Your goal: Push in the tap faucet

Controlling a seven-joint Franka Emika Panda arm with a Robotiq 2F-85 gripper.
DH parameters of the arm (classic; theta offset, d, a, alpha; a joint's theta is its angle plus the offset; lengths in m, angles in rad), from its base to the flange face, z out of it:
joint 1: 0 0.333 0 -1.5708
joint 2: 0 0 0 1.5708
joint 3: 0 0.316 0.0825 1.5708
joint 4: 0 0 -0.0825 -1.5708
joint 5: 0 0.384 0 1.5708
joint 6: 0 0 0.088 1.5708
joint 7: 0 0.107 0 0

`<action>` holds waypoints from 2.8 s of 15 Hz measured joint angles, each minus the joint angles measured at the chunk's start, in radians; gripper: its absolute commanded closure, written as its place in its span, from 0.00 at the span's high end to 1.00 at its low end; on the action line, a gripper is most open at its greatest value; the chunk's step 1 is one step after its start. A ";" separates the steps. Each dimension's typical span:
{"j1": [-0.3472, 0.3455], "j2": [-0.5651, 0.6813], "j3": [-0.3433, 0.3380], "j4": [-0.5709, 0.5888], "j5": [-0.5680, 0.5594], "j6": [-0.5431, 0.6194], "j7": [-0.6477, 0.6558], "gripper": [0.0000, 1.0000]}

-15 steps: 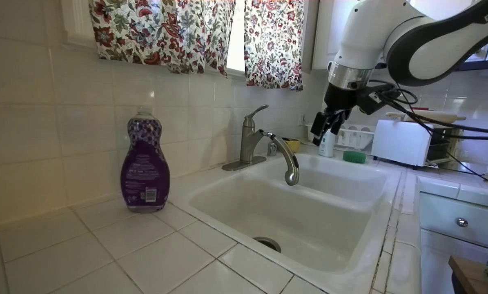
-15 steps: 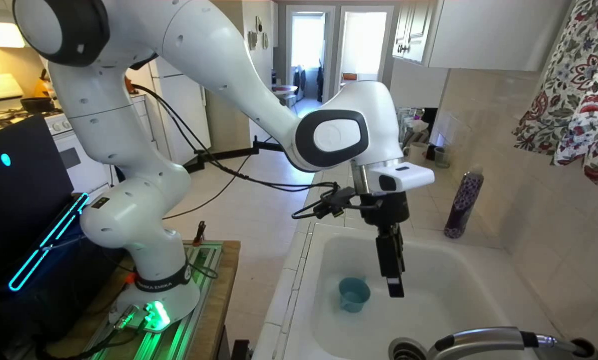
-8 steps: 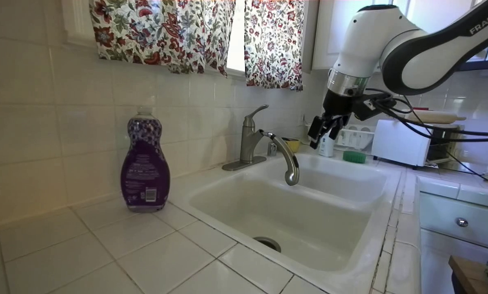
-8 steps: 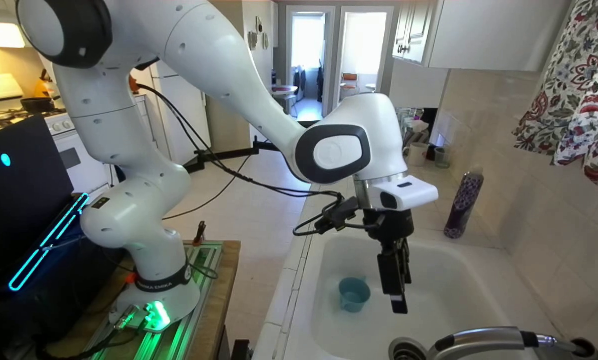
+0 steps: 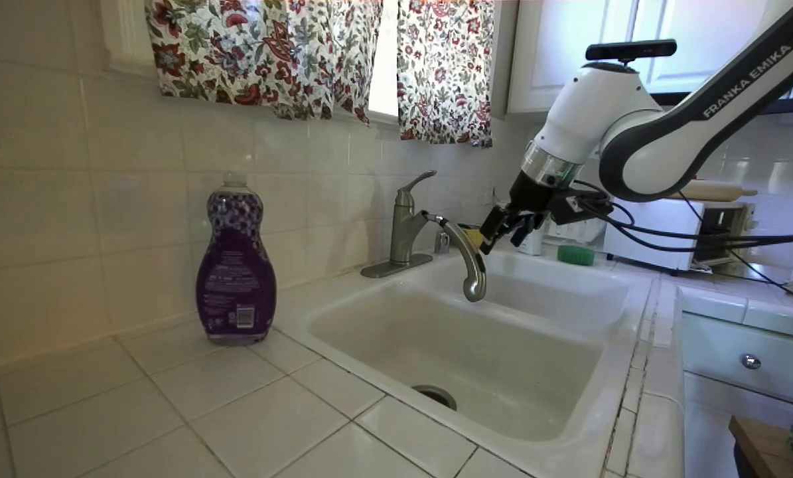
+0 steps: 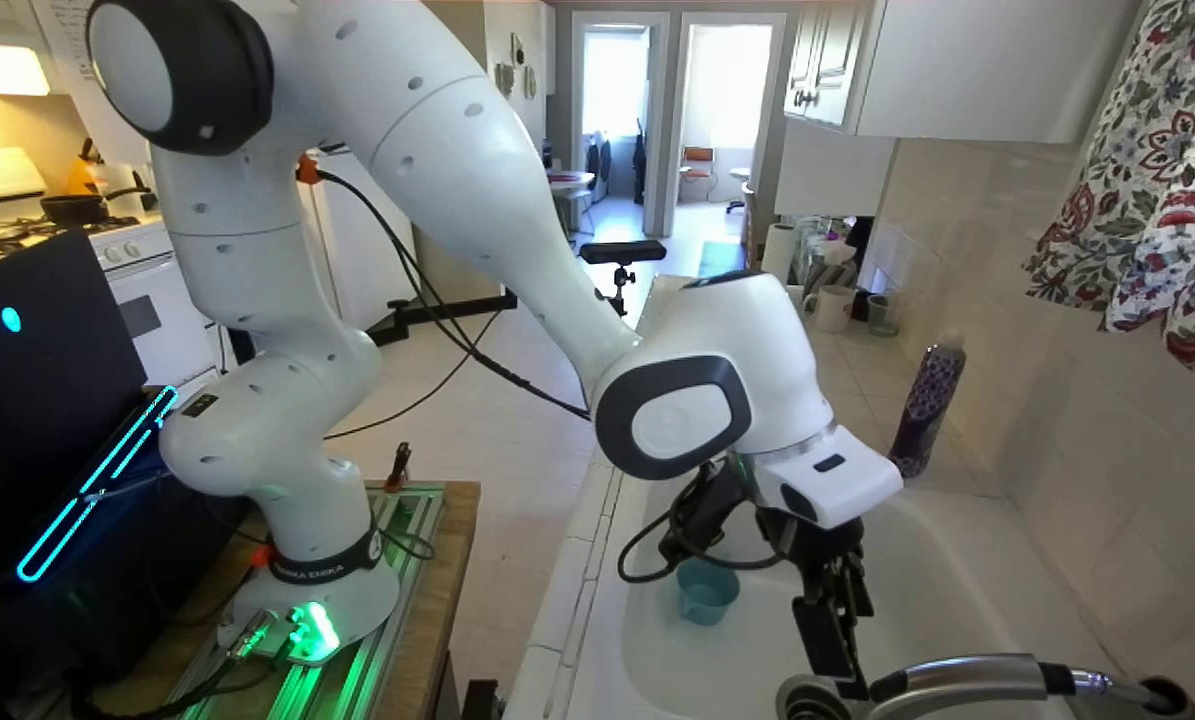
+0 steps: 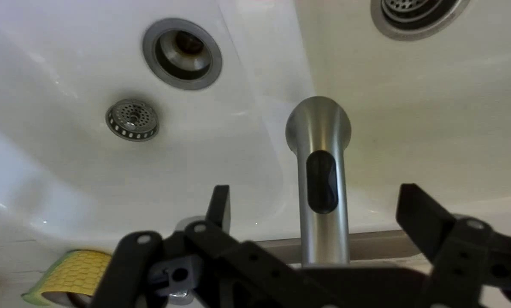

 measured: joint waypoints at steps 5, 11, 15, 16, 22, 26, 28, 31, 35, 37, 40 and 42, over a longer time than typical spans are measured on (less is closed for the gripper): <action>-0.008 0.082 -0.030 0.008 -0.040 0.184 0.001 1.00; 0.016 0.144 -0.126 0.062 -0.183 0.278 0.053 1.00; 0.063 0.162 -0.185 0.081 -0.234 0.292 0.101 1.00; 0.075 0.163 -0.192 0.081 -0.237 0.292 0.108 1.00; 0.131 0.169 -0.213 0.079 -0.238 0.292 0.148 0.84; 0.175 0.178 -0.263 0.080 -0.245 0.292 0.177 0.56; 0.194 0.190 -0.288 0.082 -0.245 0.296 0.184 0.48; 0.225 0.215 -0.320 0.088 -0.245 0.311 0.199 0.44; 0.277 0.261 -0.366 0.106 -0.245 0.332 0.215 0.38; 0.305 0.285 -0.393 0.117 -0.245 0.344 0.218 0.14; 0.336 0.300 -0.417 0.126 -0.242 0.341 0.233 0.11; 0.349 0.291 -0.421 0.128 -0.242 0.308 0.236 0.11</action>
